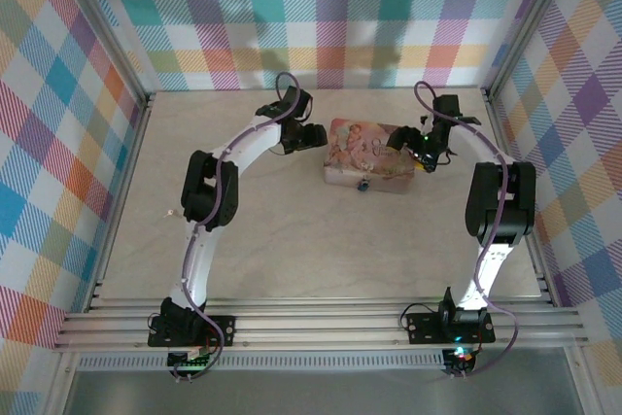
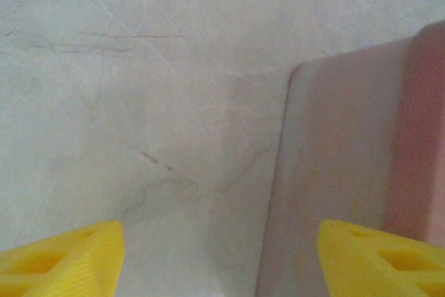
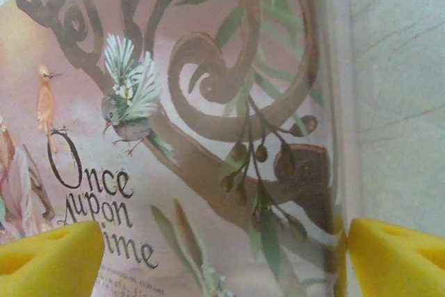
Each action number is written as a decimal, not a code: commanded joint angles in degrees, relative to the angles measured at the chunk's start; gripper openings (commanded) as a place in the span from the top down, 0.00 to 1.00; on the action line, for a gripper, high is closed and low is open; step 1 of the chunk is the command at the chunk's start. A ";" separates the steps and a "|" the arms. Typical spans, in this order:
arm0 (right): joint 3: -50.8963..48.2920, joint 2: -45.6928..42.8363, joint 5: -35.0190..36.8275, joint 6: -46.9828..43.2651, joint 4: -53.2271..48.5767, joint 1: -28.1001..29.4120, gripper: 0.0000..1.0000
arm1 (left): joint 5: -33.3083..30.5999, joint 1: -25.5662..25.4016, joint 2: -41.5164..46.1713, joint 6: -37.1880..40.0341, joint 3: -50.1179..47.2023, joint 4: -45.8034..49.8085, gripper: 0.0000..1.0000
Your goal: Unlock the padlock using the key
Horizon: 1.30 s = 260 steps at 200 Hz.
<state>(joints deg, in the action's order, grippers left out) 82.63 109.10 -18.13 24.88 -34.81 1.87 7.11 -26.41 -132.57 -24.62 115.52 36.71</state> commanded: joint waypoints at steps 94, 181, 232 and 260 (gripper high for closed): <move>-12.68 -20.43 7.75 5.87 1.87 7.09 0.07 | -11.44 20.48 41.00 2.92 -46.30 1.60 0.22; -6.81 -13.19 13.32 7.11 5.41 27.22 0.07 | -5.61 41.34 45.96 3.48 -59.86 1.90 0.31; -3.43 -8.65 12.55 6.58 5.37 30.89 0.07 | -6.01 42.68 38.21 3.64 -55.55 1.17 0.53; -2.81 -7.87 12.33 6.28 5.20 31.09 0.07 | -7.45 42.71 35.60 3.29 -54.88 0.50 0.56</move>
<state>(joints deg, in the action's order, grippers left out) 77.38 100.42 -6.00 31.27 -29.61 32.69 0.51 15.46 -95.42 -21.41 58.74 37.52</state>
